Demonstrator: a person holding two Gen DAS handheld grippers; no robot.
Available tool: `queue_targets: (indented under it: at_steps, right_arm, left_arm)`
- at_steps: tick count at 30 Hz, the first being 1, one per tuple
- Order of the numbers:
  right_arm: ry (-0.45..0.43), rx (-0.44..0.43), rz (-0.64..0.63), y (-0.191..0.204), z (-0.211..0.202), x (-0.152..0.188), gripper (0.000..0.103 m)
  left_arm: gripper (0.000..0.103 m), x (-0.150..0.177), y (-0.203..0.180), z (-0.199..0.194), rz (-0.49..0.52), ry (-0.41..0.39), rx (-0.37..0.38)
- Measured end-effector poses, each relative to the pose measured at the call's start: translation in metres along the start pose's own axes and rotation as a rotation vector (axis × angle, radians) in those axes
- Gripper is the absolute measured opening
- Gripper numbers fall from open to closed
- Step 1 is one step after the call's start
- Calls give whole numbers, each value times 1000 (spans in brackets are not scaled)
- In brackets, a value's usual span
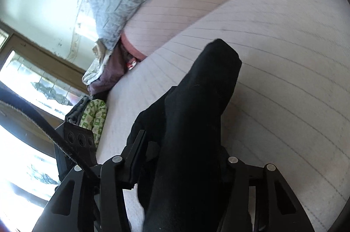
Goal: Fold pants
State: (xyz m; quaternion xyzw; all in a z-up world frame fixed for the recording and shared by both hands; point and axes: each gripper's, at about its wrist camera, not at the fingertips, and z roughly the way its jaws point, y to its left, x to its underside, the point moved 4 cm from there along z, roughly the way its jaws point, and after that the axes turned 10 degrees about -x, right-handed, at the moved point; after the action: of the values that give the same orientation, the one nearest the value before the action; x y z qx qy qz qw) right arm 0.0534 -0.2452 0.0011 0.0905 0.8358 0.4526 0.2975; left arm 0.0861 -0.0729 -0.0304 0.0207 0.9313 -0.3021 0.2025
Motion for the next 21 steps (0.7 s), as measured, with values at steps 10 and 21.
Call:
queue_targets:
  at_steps: [10, 21]
  right_arm:
    - [82, 21, -99, 44, 62, -16, 56]
    - [154, 290, -175, 19, 111, -29, 56]
  left_arm:
    - [51, -50, 56, -29, -160, -94, -17]
    - [51, -67, 90, -24, -244, -60, -99]
